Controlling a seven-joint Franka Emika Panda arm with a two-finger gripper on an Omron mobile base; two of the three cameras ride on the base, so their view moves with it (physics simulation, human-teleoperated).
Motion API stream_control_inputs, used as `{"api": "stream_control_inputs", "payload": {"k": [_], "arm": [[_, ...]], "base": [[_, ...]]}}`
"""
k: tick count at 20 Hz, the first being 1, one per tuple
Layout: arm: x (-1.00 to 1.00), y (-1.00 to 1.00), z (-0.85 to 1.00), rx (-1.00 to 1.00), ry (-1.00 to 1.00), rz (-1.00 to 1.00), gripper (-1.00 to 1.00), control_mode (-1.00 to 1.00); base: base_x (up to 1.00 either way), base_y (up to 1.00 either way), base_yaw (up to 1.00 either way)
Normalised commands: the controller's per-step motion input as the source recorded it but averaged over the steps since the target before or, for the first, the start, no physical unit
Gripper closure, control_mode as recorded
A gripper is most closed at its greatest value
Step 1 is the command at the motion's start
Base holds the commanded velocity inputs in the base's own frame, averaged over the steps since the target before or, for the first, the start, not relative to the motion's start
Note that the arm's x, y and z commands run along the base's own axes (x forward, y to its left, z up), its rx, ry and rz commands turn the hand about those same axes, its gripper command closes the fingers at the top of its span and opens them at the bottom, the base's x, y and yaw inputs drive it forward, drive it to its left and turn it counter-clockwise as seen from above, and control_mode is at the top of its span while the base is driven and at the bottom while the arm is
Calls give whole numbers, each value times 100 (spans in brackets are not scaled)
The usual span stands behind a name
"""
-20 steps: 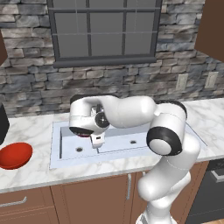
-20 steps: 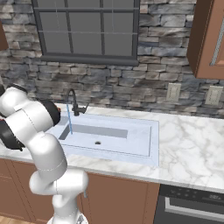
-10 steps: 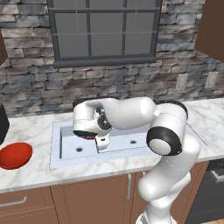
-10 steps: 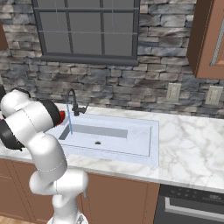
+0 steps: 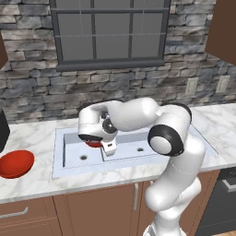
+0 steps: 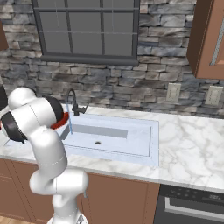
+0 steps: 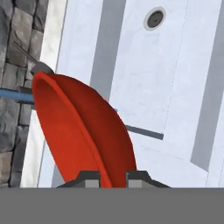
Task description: Rinse each bowl for a few seconds and place them down in the sink or on the counter.
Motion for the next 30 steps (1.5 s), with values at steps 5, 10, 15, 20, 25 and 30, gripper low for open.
{"api": "stream_control_inputs", "payload": {"k": [5,10,15,20,25,30], "arm": [[23,0,0,-3,6,-2,100,-100],[23,0,0,-1,3,-2,100,-100],[29,-1,0,0,2,-1,100,-100],[16,-2,0,0,1,0,100,-100],[-22,0,5,0,-2,-1,100,-100],[-28,9,23,0,-2,2,100,-100]], "base": [[0,0,0],[0,0,0],[0,0,0],[0,0,0],[0,0,0],[0,0,0]]}}
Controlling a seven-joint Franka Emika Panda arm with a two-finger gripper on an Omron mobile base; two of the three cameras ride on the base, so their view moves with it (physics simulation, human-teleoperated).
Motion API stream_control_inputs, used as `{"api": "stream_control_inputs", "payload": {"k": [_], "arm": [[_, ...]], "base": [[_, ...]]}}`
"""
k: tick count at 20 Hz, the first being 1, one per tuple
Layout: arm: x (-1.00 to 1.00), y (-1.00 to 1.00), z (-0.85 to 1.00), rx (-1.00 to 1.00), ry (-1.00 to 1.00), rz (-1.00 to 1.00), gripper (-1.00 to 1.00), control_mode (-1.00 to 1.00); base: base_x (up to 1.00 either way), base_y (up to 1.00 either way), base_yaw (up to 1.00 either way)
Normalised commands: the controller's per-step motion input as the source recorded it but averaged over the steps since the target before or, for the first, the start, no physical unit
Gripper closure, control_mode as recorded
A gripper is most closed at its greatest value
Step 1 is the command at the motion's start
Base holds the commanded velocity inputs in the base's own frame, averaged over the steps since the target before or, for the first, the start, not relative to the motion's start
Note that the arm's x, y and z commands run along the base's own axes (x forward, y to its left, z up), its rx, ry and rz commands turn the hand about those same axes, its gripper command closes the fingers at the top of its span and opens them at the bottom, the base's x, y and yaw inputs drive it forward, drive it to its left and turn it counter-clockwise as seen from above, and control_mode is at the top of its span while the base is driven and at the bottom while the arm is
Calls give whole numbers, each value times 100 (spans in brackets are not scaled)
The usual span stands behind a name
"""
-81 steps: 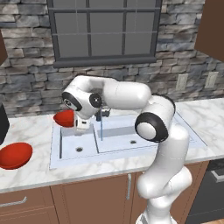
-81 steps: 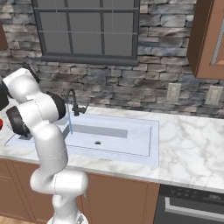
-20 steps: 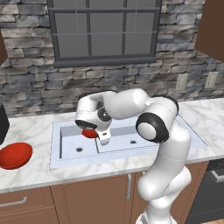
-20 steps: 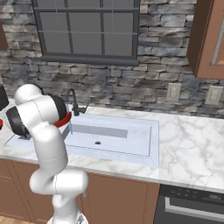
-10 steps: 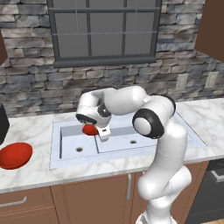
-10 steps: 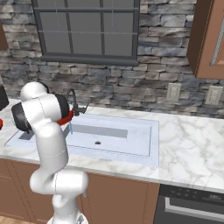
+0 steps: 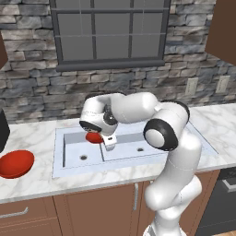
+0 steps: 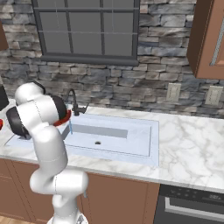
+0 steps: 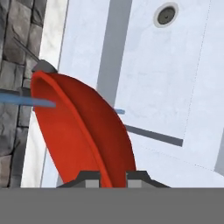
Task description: Rinse each bowl for a few seconds and place them down in the sink or on the counter.
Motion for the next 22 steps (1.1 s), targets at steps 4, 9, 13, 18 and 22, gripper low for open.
{"api": "stream_control_inputs", "payload": {"k": [4,9,13,18,22], "arm": [[-23,10,48,-1,-3,9,100,-100],[-14,23,54,-2,-2,12,100,-100],[-12,27,52,-2,0,13,100,-100],[-8,36,43,-3,3,12,100,-100],[-2,47,41,-7,6,10,100,-100]], "base": [[0,0,0],[0,0,0],[0,0,0],[0,0,0],[0,0,0]]}}
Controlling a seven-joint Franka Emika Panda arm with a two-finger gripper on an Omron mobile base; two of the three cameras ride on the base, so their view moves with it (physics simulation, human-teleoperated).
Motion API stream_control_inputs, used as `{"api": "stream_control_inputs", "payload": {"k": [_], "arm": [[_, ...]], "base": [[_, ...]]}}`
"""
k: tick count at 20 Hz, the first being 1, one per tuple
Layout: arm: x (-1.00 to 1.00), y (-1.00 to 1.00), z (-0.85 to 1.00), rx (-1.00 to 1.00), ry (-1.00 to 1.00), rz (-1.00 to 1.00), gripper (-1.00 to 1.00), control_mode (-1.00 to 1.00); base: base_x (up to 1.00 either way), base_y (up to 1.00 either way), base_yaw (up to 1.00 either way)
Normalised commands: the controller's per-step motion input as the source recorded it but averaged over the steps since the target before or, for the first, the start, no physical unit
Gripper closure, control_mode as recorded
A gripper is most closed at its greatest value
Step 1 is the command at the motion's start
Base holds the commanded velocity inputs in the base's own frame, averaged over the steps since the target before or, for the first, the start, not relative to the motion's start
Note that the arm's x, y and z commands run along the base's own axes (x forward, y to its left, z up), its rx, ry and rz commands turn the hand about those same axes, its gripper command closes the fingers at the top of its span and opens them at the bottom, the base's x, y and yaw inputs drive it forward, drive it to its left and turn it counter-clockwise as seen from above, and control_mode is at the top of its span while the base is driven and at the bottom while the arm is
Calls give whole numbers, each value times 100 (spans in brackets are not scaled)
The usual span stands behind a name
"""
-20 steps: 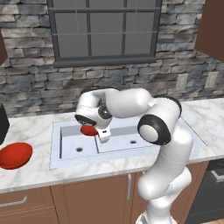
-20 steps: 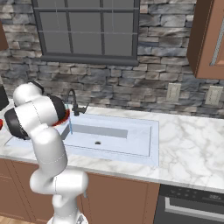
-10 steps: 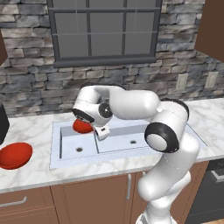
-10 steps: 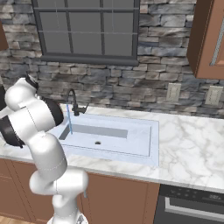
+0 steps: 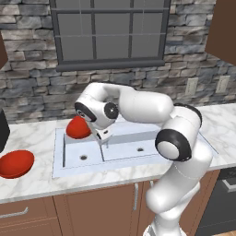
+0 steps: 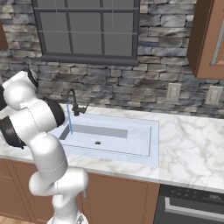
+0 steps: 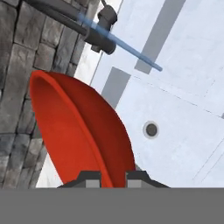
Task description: Rinse each bowl for a few seconds and place them down in the sink or on the counter.
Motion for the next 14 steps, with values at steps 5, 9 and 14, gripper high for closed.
{"api": "stream_control_inputs", "payload": {"k": [5,9,14], "arm": [[-3,47,31,-5,8,9,100,-100],[-1,52,19,-5,7,5,100,-100],[0,60,4,-8,6,1,100,-100]], "base": [[0,0,0],[0,0,0],[0,0,0]]}}
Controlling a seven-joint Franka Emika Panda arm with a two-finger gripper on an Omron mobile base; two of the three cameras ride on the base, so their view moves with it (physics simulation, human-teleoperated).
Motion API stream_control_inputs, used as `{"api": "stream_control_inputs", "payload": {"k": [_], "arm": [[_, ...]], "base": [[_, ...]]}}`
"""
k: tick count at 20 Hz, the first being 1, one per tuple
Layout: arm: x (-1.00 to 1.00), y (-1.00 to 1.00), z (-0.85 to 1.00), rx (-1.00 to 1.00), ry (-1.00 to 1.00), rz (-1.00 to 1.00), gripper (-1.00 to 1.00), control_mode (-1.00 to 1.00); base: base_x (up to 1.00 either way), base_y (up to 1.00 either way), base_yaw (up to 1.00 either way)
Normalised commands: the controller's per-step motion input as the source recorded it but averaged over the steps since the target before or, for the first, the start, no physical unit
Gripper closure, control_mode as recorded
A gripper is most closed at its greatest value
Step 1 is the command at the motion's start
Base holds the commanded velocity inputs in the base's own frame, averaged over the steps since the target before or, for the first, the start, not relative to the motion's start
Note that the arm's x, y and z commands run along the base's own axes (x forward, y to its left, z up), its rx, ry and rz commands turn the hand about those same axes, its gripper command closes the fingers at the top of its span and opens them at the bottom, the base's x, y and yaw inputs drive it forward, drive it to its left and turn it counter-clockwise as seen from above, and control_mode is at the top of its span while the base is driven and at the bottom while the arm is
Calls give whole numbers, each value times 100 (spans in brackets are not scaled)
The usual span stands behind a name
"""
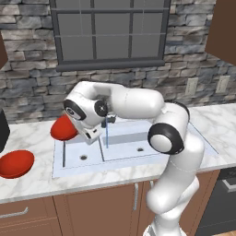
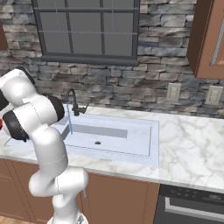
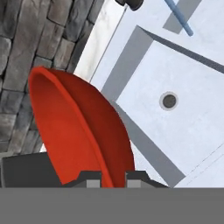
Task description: Rinse each bowl for a few seconds and place them down in the sink or on the counter.
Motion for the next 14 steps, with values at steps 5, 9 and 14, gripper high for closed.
{"api": "stream_control_inputs", "payload": {"k": [5,9,14], "arm": [[2,59,0,-8,9,0,100,-100],[8,46,0,-7,10,0,100,-100],[23,29,0,-2,7,0,100,-100]], "base": [[0,0,0],[0,0,0],[0,0,0]]}}
